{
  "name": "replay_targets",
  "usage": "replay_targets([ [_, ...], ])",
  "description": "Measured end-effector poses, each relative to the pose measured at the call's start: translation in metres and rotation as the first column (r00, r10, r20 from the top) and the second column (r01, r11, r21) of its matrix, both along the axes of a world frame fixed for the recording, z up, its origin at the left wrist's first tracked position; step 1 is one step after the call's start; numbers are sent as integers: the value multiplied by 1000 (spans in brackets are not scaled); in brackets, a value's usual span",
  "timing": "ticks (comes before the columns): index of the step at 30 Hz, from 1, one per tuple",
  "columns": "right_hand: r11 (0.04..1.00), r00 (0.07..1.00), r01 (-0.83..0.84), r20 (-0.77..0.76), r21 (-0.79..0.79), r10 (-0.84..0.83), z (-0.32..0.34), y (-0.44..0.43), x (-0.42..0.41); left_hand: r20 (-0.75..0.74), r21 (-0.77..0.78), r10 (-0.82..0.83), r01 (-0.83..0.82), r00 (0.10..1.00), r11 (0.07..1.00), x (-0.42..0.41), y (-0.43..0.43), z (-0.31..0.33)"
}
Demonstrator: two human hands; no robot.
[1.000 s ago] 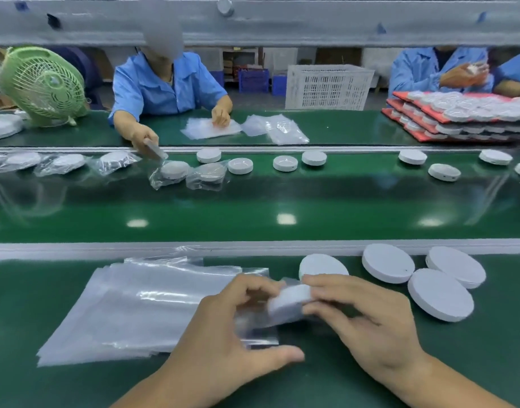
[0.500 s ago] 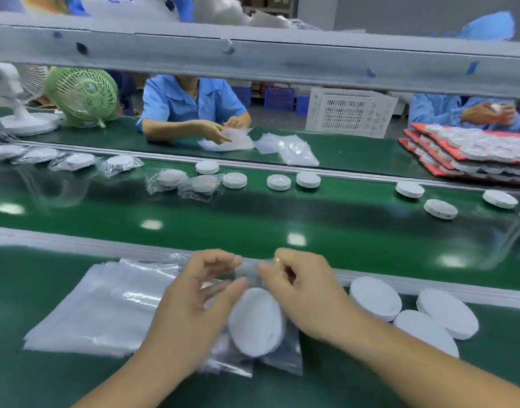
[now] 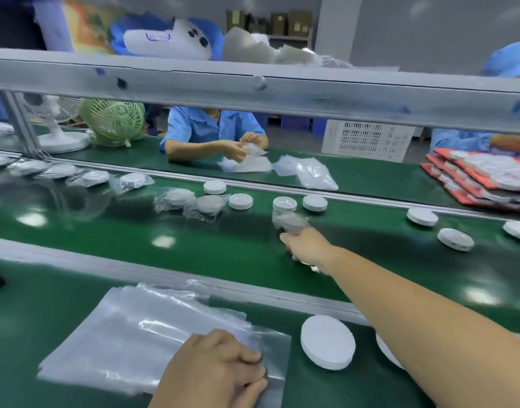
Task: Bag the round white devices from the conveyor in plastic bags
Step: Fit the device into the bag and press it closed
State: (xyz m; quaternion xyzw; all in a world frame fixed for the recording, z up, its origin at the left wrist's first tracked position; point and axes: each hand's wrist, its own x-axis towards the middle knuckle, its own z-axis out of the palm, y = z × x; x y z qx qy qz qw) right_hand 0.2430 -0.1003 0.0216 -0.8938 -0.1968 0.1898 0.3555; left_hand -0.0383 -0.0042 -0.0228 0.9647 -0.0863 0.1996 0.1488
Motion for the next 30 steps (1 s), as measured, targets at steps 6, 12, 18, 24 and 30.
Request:
replay_targets([
  [6,842,816,-290,342,-455,466,-8,-74,-93,-8,-8,25,-25,1000,1000,-5,3,1],
  [12,860,720,-67,572,-506,393,-12,-115,-146,-36,-99,98,-101,995,990,-16,-3,5],
  [18,989,936,-103,327,-108,133,-9,-137,-179,-83,-237,177,-192,981,952,-19,-6,10],
  [24,918,782,-381,569,113,254,-12,-153,-196,-91,-312,213,-231,973,922,-22,-4,12],
  [30,799,525,-581,821,153,225,-21,-147,-188,-126,-384,152,-190,980,903,-24,-7,16],
])
